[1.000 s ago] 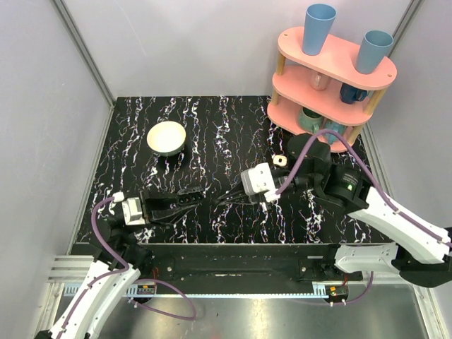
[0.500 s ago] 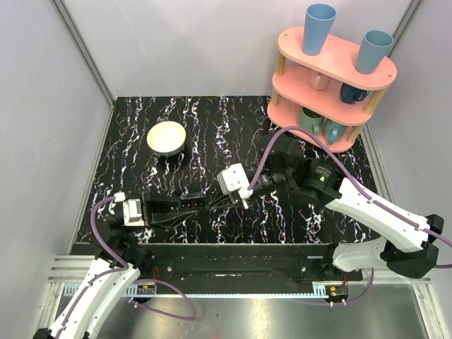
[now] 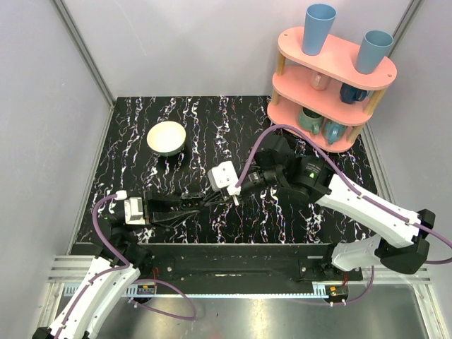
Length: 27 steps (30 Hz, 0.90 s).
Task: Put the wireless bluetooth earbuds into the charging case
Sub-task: Insert the right earbud into the right side groove of the charging case.
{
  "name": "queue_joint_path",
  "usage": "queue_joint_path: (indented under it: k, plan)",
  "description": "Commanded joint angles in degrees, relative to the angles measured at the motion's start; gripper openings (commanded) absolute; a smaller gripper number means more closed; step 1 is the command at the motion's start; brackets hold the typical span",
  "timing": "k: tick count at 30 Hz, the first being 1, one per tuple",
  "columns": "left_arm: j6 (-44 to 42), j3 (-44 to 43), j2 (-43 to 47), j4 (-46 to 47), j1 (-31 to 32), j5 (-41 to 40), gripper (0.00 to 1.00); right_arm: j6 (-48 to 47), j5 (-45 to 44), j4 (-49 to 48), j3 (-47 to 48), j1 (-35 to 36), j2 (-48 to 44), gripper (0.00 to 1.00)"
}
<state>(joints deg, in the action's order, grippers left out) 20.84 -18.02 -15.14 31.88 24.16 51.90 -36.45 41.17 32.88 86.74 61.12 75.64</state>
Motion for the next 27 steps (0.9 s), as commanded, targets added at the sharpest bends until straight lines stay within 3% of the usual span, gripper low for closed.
queue_joint_path:
  k: [1,19,24,25,27]
  plan:
    - [0.2,-1.6,-0.4,3.1,-0.3,0.7,0.00,-1.1,-1.9,-0.7,2.6,-0.2,1.2,0.02]
    - [-0.8,-1.2,0.6,2.4,-0.4,-1.4,0.00,-0.7,-7.0,1.0,3.6,0.6,5.6,0.09]
    - [-1.5,-1.4,1.0,1.2,-0.3,-2.2,0.00,-0.4,-9.0,0.0,3.7,0.7,5.7,0.26]
    - [-1.7,-1.5,1.0,1.0,-0.4,-2.2,0.00,-0.4,-9.4,-0.3,3.5,0.7,5.3,0.33]
    - [-1.9,-1.5,1.3,0.6,-0.4,-2.6,0.00,-0.4,-10.6,-1.3,3.3,0.7,4.9,0.36]
